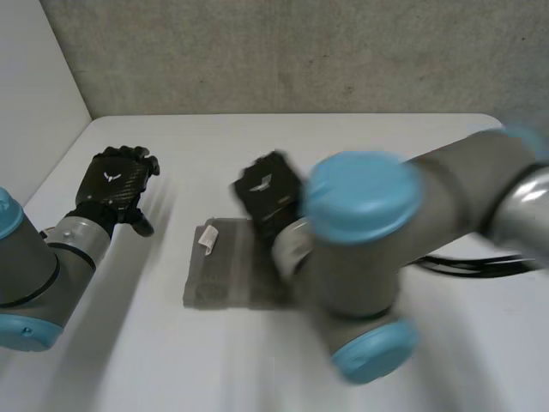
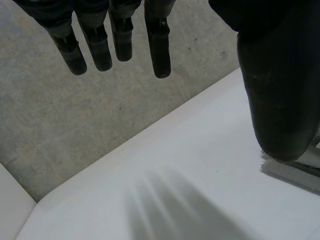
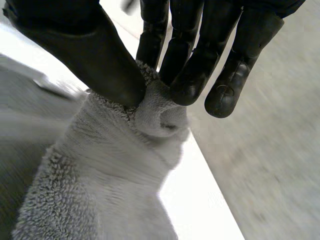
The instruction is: Fold the towel.
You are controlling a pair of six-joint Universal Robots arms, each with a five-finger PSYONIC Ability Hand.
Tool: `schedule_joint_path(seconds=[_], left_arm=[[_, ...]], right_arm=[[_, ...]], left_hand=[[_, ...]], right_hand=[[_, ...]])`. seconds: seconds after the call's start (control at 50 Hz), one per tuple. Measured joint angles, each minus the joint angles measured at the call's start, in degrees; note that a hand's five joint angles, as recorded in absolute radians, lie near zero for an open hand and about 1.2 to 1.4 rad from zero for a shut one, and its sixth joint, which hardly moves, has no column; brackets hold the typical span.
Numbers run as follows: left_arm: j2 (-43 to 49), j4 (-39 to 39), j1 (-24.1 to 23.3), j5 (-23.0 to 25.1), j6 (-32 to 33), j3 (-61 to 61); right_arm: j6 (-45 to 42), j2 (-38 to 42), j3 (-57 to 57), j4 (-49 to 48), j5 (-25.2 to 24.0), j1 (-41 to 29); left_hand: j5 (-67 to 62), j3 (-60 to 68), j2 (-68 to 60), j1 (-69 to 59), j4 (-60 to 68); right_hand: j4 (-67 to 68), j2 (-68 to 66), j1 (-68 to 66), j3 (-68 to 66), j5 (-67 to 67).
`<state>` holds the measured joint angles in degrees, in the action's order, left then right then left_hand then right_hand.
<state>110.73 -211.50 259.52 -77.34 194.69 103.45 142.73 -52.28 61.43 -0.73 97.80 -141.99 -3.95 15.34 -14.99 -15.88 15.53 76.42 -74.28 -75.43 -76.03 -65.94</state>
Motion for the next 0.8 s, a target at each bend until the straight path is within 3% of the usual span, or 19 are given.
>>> schedule_joint_path(seconds=[0.1,0.22,0.28,0.32,0.38,0.5,0.64,0.8], left_arm=[[0.0,0.0,-0.1,0.0,0.0,0.2],[0.0,0.0,-0.2,0.1,0.1,0.3],[0.0,0.0,-0.3,0.1,0.1,0.3],[0.1,0.0,-0.4,0.1,0.1,0.3],[0.1,-0.1,-0.5,0.1,0.1,0.3],[0.1,-0.6,-0.9,0.2,0.1,0.5],[0.1,-0.9,-1.5,0.4,0.1,1.2],[0.0,-0.9,-2.3,0.4,0.1,1.5]], right_arm=[[-0.1,9.0,-7.3,0.0,1.3,-5.6],[-0.1,14.2,-11.1,0.3,1.1,-7.0],[-0.1,15.0,-11.7,0.5,0.8,-6.9],[0.0,14.8,-11.7,0.7,0.7,-6.7],[0.1,13.7,-11.3,1.5,0.6,-6.3],[1.2,7.2,-9.0,5.2,0.4,-3.1],[5.9,-2.3,-0.1,7.6,-1.4,5.8],[13.0,-11.1,21.1,4.6,-9.1,17.8]], left_hand=[[0.0,0.0,0.1,0.0,0.0],[0.0,0.0,0.1,0.0,0.0],[0.0,0.0,0.1,0.0,0.0],[0.0,0.0,0.1,0.0,0.0],[0.0,0.0,0.1,0.0,0.0],[0.0,0.0,0.1,0.0,0.0],[0.0,0.0,0.1,0.0,0.0],[0.0,0.0,0.1,0.0,0.0]], right_hand=[[0.0,0.0,0.0,0.0,0.0],[-1.0,0.1,0.3,0.7,0.6],[-21.1,19.9,20.1,20.5,21.0],[-44.8,44.6,45.5,44.5,46.8],[-60.3,59.1,59.6,60.0,62.1],[-61.8,60.3,61.6,62.0,62.5],[-61.8,60.3,61.8,62.0,62.5],[-61.6,59.7,60.1,61.3,60.7]])
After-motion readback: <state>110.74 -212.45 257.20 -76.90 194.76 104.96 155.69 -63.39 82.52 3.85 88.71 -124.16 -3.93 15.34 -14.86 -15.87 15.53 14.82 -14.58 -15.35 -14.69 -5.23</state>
